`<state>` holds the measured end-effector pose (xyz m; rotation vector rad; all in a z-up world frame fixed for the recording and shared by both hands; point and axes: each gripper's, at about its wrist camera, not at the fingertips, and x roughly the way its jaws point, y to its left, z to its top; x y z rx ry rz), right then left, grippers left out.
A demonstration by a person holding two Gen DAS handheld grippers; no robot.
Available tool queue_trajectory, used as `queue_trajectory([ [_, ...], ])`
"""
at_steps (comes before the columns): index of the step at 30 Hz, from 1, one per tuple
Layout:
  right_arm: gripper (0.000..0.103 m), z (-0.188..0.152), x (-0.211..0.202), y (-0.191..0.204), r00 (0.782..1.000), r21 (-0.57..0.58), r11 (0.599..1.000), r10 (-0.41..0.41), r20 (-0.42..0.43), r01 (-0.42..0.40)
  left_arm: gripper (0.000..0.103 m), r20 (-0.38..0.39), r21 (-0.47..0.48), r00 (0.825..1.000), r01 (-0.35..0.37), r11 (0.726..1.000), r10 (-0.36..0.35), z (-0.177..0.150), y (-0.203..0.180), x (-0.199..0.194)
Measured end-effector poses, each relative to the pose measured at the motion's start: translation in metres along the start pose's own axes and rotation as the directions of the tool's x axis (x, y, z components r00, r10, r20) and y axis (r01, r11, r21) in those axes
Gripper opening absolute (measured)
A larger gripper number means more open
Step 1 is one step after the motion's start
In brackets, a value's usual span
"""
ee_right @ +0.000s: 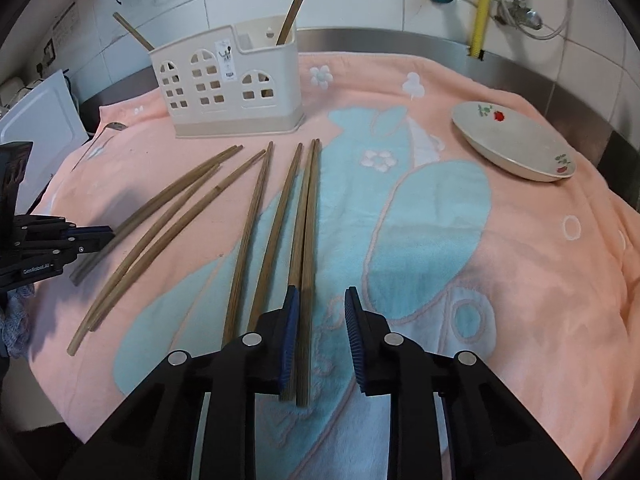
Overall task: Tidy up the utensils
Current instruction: 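Move the left tool back and close it on another chopstick pair, then lift the chopsticks upright with the left tool over the caddy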
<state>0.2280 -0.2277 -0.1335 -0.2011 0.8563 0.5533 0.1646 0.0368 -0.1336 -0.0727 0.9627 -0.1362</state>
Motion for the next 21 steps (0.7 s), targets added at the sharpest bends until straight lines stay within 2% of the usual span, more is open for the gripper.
queue_trajectory([
  [8, 0.018, 0.006, 0.015, 0.007, 0.999, -0.064, 0.998, -0.022, -0.038, 0.02, 0.008, -0.006, 0.013, 1.0, -0.002, 1.0, 0.002, -0.001, -0.002, -0.001],
  [17, 0.016, 0.001, 0.013, 0.012, 0.998, -0.101, 0.994, -0.053, -0.018, 0.051, 0.008, -0.004, 0.018, 1.0, -0.012, 1.0, 0.012, -0.002, -0.005, -0.001],
  [21, 0.01, -0.001, 0.013, 0.018, 0.997, -0.12, 0.99, -0.077, -0.004, 0.076, 0.008, -0.006, 0.02, 1.0, -0.02, 1.0, 0.02, -0.001, -0.005, 0.0],
])
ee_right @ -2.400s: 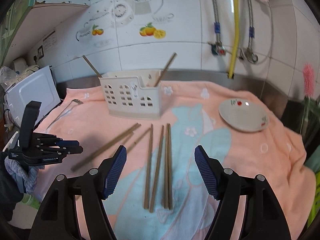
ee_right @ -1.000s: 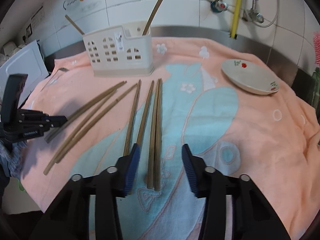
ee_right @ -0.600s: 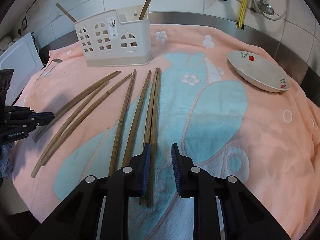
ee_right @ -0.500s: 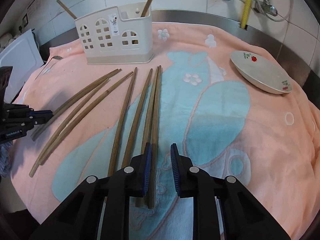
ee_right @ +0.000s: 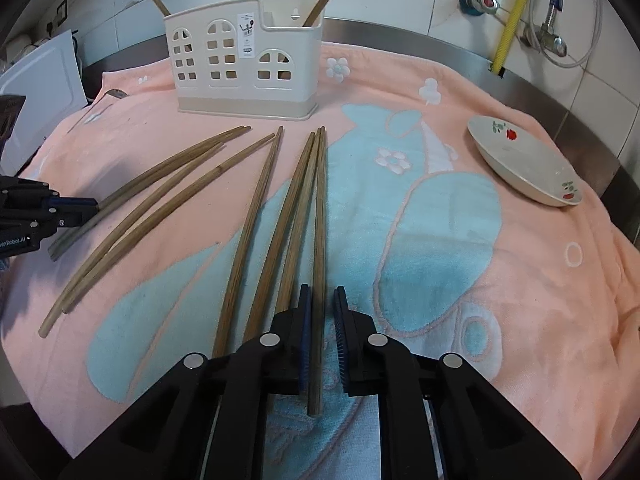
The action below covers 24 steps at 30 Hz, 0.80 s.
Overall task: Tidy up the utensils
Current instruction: 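Lift the chopsticks upright with the left tool over the caddy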
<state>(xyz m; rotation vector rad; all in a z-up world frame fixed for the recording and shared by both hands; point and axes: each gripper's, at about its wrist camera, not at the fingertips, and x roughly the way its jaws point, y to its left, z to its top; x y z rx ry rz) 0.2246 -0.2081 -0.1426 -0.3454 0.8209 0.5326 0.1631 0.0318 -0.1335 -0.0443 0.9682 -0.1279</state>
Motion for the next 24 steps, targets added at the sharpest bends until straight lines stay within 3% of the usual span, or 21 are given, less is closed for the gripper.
queue_trajectory([
  [9, 0.006, 0.001, -0.031, -0.005, 0.997, 0.041, 0.999, -0.009, 0.074, 0.006, 0.006, 0.005, -0.033, 1.0, 0.01, 0.999, -0.01, 0.004, 0.001, -0.007],
  [19, 0.006, 0.04, -0.103, -0.004, 0.965, 0.053, 0.998, 0.01, 0.264, -0.025, 0.006, 0.172, -0.04, 0.984, 0.052, 0.998, -0.045, 0.028, 0.001, -0.071],
  [24, 0.006, 0.066, -0.122, 0.001, 0.95, 0.035, 0.998, 0.04, 0.309, -0.054, 0.006, 0.228, -0.03, 0.973, 0.048, 0.998, -0.04, 0.043, -0.002, -0.093],
])
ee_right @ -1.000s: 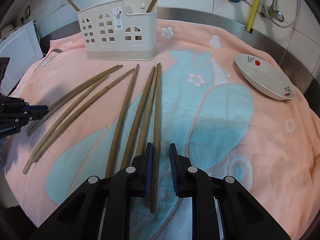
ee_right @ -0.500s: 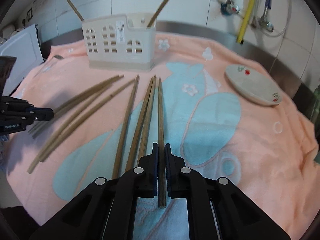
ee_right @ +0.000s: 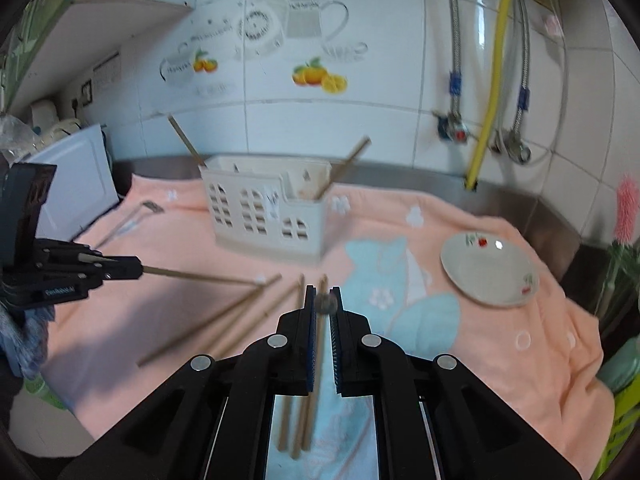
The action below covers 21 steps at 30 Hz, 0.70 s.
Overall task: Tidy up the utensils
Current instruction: 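Lift the chopsticks upright with the left tool over the caddy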
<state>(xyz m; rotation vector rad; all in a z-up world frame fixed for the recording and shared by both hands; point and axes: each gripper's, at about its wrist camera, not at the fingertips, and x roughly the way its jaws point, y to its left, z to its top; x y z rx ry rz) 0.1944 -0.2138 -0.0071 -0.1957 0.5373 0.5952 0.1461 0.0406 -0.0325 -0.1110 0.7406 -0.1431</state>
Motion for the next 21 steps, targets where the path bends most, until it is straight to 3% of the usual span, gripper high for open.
queue_trajectory([
  [13, 0.006, 0.103, -0.013, -0.001, 0.996, -0.033, 0.996, 0.082, 0.034, -0.081, 0.005, 0.121, -0.005, 0.993, 0.017, 1.0, -0.016, 0.072, 0.007, -0.042],
  [21, 0.006, 0.146, 0.002, -0.001, 0.996, -0.038, 0.995, 0.094, 0.008, -0.094, 0.005, 0.253, 0.027, 0.966, -0.057, 0.998, 0.048, 0.135, 0.004, -0.077],
])
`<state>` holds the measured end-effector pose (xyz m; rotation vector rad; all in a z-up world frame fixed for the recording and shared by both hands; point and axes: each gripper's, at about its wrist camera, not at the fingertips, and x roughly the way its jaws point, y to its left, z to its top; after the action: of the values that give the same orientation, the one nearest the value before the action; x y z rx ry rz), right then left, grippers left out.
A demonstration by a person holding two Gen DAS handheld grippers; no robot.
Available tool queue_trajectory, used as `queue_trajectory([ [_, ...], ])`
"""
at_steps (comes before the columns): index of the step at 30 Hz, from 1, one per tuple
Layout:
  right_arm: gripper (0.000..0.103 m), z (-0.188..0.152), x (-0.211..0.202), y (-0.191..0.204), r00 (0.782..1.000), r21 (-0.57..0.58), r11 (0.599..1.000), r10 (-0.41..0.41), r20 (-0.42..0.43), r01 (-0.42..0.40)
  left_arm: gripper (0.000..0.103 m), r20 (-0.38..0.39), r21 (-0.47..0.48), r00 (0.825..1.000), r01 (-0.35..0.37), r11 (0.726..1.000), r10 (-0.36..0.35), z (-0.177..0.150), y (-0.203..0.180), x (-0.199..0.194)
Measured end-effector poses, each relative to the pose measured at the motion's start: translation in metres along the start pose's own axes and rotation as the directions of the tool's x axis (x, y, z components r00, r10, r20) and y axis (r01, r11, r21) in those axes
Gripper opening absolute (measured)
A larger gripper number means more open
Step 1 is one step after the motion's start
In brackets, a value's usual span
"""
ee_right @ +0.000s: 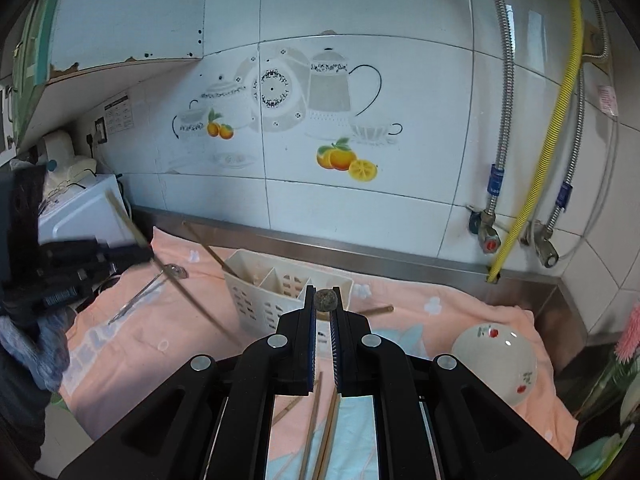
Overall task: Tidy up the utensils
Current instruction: 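Lift the chopsticks upright with the left tool over the caddy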
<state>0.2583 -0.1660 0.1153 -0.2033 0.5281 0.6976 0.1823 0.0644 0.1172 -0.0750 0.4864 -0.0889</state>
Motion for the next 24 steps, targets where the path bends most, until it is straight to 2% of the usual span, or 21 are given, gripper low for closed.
queue_trajectory([
  [2, 0.006, 0.005, 0.006, -0.002, 1.0, -0.004, 1.0, -0.01, -0.012, 0.01, 0.005, 0.022, 0.002, 1.0, -0.013, 1.0, 0.013, 0.015, 0.003, 0.0],
  [4, 0.006, 0.01, 0.014, -0.003, 1.0, -0.008, 1.0, -0.015, -0.025, 0.015, 0.005, 0.052, 0.016, 0.997, -0.059, 0.998, 0.058, 0.032, 0.007, 0.001],
  [6, 0.006, 0.014, 0.021, -0.006, 0.999, -0.007, 1.0, -0.016, -0.037, 0.016, 0.005, 0.061, 0.005, 0.996, -0.067, 0.998, 0.066, 0.043, 0.012, 0.004],
  [9, 0.006, 0.017, 0.033, -0.01, 0.998, 0.003, 1.0, -0.005, -0.066, 0.006, 0.005, 0.064, 0.003, 0.991, -0.115, 0.993, 0.115, 0.054, 0.02, 0.018],
  [17, 0.006, 0.02, 0.065, -0.013, 0.99, 0.004, 1.0, 0.007, -0.139, -0.006, 0.005, -0.047, -0.052, 0.99, -0.137, 0.989, 0.135, 0.037, 0.041, 0.07],
  [24, 0.006, 0.017, 0.092, -0.014, 0.982, 0.016, 1.0, 0.011, -0.187, -0.008, 0.006, -0.134, -0.084, 0.984, -0.131, 0.988, 0.119, 0.016, 0.055, 0.102],
])
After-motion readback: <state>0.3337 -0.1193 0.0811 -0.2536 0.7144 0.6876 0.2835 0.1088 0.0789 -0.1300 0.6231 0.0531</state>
